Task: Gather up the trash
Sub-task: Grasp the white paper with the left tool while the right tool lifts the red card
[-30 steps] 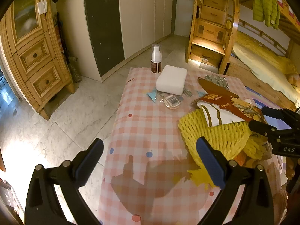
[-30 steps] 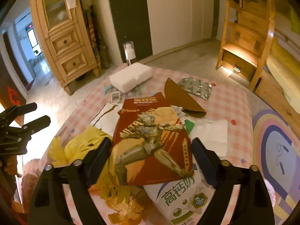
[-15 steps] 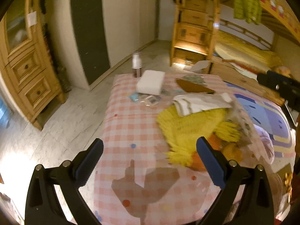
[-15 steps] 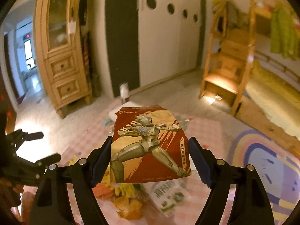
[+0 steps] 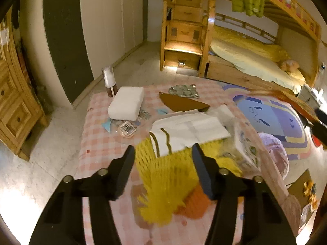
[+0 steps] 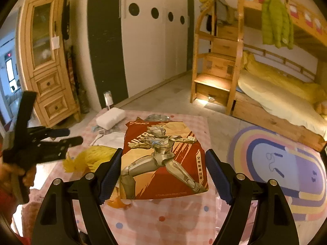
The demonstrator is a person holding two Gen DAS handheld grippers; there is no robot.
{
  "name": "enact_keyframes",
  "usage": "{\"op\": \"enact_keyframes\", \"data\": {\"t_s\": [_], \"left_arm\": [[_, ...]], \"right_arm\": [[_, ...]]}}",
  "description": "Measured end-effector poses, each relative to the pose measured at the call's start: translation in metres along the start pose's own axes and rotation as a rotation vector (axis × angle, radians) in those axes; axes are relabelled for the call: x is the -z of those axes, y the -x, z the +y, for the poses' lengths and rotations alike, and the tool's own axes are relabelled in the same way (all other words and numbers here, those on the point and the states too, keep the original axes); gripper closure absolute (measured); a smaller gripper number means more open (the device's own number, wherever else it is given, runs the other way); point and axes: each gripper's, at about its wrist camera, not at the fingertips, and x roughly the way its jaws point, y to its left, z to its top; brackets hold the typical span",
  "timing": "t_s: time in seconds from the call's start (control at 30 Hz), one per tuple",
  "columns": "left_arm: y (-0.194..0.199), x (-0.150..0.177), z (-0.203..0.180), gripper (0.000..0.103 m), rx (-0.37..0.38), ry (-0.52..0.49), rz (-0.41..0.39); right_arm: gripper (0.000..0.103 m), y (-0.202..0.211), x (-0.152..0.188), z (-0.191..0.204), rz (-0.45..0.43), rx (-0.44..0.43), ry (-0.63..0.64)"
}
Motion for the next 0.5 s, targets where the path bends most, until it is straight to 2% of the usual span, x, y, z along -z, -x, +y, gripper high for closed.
{"op": "enact_keyframes", "data": {"t_s": [0.1,0.2,0.3,0.43,0.5], "left_arm": [[-0.021,-0.007,0.016,0.049,0.056,0.069,0.041],[-0.038,-0.012,0.022,0.049,0.06,0.083,0.069],[-0.053,-0.015,0.025,0.049,0.106,0.095,0.103],[-0.071,-0.015,0.027,0.049,0.215,0.131,0.156],[-0.072,-0.013,0.027,0.055,0.25,0.146,0.16]], "right_arm": [[0.024,-0.005,0.001,-0.002,0.007,0.006,-0.005],[0.024,-0.011,0.002,-0.001,0.017,0.006,-0.012],[0.024,-0.019,0.001,0.001,0.031,0.005,-0.015],[0.024,-0.026,0.002,0.001,0.046,-0.003,-0.02],[0.024,-0.027,0.002,0.002,0.052,-0.009,-0.021]]}}
